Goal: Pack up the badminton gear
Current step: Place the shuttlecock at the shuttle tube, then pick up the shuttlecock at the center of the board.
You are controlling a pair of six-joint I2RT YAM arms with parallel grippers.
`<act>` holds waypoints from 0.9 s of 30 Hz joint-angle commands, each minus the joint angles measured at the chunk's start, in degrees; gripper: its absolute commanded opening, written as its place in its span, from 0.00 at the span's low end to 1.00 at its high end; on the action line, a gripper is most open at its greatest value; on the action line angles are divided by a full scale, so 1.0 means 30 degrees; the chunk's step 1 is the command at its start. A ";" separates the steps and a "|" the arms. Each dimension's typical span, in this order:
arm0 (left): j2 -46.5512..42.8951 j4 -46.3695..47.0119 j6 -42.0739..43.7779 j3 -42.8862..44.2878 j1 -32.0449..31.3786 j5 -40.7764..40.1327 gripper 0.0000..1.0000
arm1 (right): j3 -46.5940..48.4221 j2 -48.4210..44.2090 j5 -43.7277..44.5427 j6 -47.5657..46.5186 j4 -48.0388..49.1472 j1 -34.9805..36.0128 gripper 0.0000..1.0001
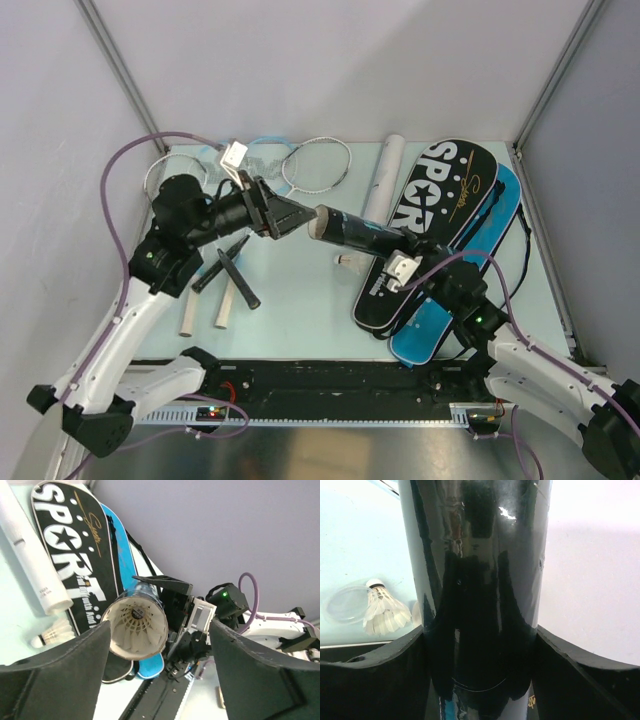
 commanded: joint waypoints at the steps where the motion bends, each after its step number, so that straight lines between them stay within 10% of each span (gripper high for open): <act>1: -0.0853 -0.0880 0.1116 0.0980 0.0356 -0.1689 0.90 | 0.0125 -0.0547 0.0539 0.1024 0.1281 -0.0318 0.38; 15: 0.0924 -0.1702 0.2816 -0.0248 0.0725 -0.3754 0.92 | 0.0267 -0.3109 0.6451 0.4007 0.0687 -0.0150 0.36; 27: 0.6855 -0.5470 0.6154 0.2435 -0.4211 -1.3962 0.80 | 0.0304 -0.7195 1.1111 0.5858 0.0728 0.0189 0.38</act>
